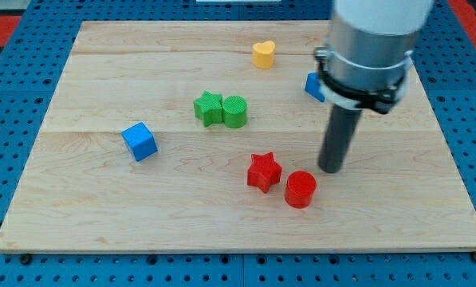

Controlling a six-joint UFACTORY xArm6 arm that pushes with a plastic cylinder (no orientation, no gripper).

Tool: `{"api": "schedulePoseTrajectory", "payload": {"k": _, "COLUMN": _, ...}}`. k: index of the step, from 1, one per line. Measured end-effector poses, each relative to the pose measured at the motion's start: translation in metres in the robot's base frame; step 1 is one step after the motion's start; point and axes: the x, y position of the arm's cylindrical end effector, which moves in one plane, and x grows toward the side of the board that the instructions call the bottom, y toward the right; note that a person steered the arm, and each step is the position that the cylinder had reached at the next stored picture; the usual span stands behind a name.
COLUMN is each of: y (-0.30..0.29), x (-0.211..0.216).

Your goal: Adjust the red circle close to red star

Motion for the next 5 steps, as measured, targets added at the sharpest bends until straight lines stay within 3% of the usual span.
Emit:
{"api": "schedulePoseTrajectory", "payload": {"k": 1, "y": 0.023, "x": 0.053}}
{"api": "schedulePoseTrajectory", "payload": {"k": 2, "y": -0.002, "x": 0.11}}
{"api": "schedulePoseTrajectory", "payload": {"k": 3, "y": -0.059, "x": 0.108}}
{"api": "schedulePoseTrajectory", "payload": {"k": 5, "y": -0.098, "x": 0.074}}
